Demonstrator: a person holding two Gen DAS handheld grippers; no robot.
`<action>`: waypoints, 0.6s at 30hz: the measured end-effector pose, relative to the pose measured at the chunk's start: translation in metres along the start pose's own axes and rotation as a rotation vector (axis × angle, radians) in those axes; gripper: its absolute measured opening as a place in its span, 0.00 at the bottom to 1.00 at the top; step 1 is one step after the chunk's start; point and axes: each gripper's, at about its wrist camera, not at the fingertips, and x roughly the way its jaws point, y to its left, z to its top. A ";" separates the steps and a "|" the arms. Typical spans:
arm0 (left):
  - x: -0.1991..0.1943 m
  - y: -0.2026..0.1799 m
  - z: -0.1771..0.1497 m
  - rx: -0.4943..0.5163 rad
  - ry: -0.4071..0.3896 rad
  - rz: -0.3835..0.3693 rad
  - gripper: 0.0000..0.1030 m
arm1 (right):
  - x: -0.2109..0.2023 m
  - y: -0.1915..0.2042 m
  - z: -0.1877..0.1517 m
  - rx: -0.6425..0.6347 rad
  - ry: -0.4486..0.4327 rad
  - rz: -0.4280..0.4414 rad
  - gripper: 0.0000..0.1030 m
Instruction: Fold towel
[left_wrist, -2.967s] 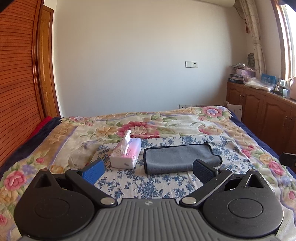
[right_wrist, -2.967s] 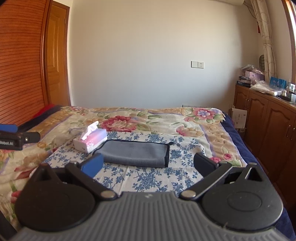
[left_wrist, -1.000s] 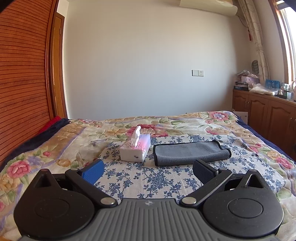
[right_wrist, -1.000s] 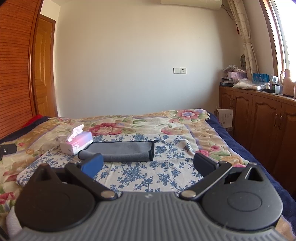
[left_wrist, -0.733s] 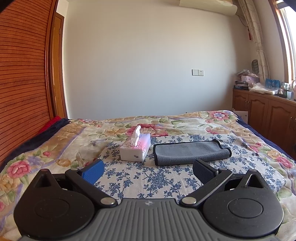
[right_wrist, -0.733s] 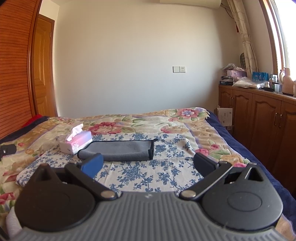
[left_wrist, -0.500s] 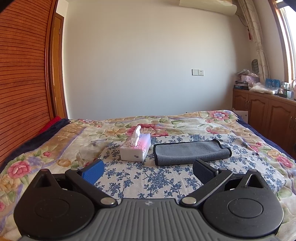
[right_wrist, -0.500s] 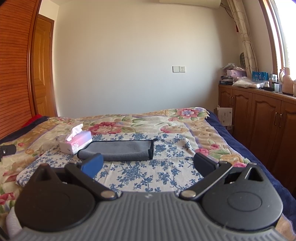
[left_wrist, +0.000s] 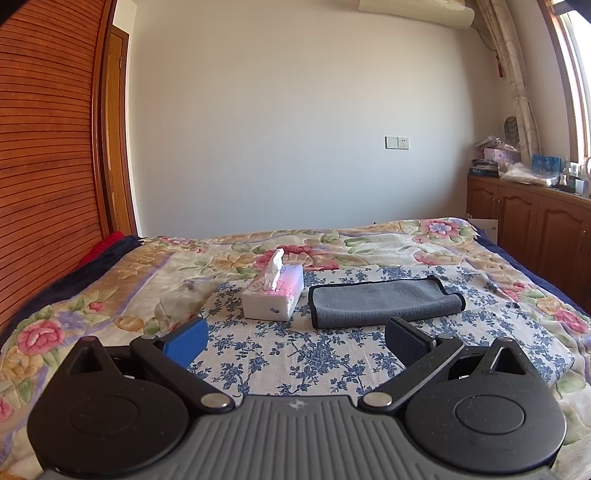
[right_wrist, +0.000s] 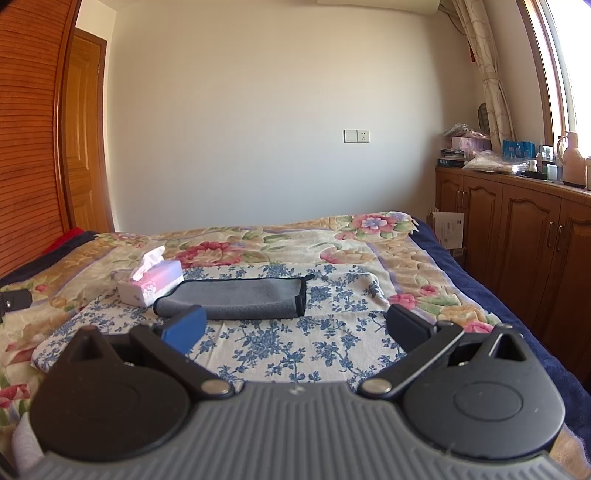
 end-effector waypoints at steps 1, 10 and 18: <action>0.000 0.000 0.000 0.000 -0.001 0.001 1.00 | 0.000 0.000 0.000 0.000 0.000 0.000 1.00; 0.000 0.000 -0.001 0.004 0.000 0.001 1.00 | 0.000 0.000 0.000 0.001 0.000 0.000 1.00; 0.000 -0.001 -0.001 0.004 0.000 0.001 1.00 | 0.001 0.000 -0.001 0.001 0.002 -0.002 1.00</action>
